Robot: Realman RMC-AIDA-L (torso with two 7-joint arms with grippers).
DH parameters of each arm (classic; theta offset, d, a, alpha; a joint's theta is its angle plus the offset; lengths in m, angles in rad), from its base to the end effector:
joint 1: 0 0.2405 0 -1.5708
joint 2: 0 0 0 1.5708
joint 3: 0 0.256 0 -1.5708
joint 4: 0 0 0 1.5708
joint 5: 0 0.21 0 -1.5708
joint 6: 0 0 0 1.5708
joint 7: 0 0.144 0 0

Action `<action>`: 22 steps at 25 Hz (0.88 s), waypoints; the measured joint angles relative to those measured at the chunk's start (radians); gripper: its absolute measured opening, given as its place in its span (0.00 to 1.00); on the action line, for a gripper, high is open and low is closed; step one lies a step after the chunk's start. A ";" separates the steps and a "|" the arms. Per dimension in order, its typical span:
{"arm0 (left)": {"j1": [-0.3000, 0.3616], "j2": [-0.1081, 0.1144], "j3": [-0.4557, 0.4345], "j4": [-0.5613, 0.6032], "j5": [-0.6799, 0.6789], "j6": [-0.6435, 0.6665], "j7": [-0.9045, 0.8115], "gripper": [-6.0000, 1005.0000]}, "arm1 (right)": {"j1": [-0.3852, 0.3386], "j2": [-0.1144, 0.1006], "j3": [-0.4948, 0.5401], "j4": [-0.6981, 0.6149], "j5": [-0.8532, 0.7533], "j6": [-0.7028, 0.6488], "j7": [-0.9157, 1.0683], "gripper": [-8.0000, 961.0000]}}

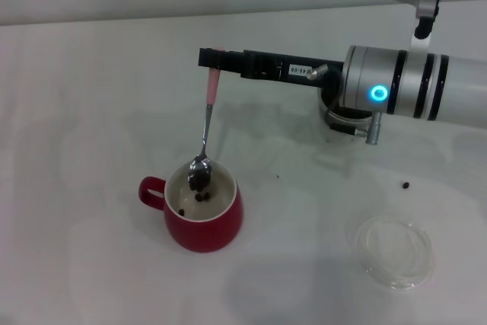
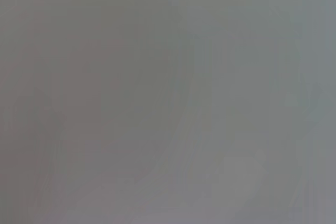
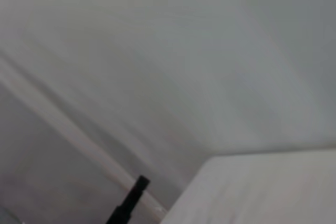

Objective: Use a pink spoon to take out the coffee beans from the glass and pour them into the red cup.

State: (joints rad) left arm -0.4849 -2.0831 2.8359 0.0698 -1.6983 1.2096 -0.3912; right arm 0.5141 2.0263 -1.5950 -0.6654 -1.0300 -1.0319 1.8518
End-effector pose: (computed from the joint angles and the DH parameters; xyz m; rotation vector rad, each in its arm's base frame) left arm -0.3565 0.3322 0.0210 -1.2516 -0.7962 -0.8633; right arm 0.1919 0.3641 -0.0531 -2.4377 1.3176 1.0566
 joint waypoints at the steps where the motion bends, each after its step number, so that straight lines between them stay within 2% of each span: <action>1: 0.000 0.000 0.000 -0.001 0.000 -0.001 0.000 0.75 | -0.008 0.000 -0.018 -0.010 0.025 -0.004 -0.053 0.17; 8: -0.001 0.000 -0.004 -0.006 -0.001 -0.004 0.000 0.75 | -0.046 0.000 -0.090 -0.056 0.102 -0.023 -0.285 0.17; 14: 0.001 0.000 -0.004 -0.007 -0.001 -0.005 0.000 0.75 | -0.062 -0.009 -0.072 -0.059 0.152 -0.078 -0.326 0.17; 17: 0.002 0.000 -0.004 -0.007 -0.002 -0.006 0.000 0.76 | -0.089 -0.012 0.027 -0.039 0.166 -0.187 -0.322 0.17; 18: 0.002 0.000 -0.004 -0.007 -0.002 -0.006 0.000 0.76 | -0.113 -0.013 0.112 -0.020 0.167 -0.261 -0.315 0.17; 19: 0.003 0.000 -0.004 -0.007 -0.002 -0.006 0.000 0.76 | -0.113 -0.013 0.112 -0.020 0.167 -0.261 -0.315 0.17; 22: 0.006 0.000 -0.004 -0.007 -0.005 -0.006 0.000 0.76 | -0.150 -0.027 0.256 0.030 0.162 -0.360 -0.279 0.17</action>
State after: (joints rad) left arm -0.4790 -2.0831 2.8317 0.0628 -1.7033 1.2041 -0.3912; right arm 0.3641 1.9989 -1.3389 -0.6355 -0.8681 -1.3922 1.5726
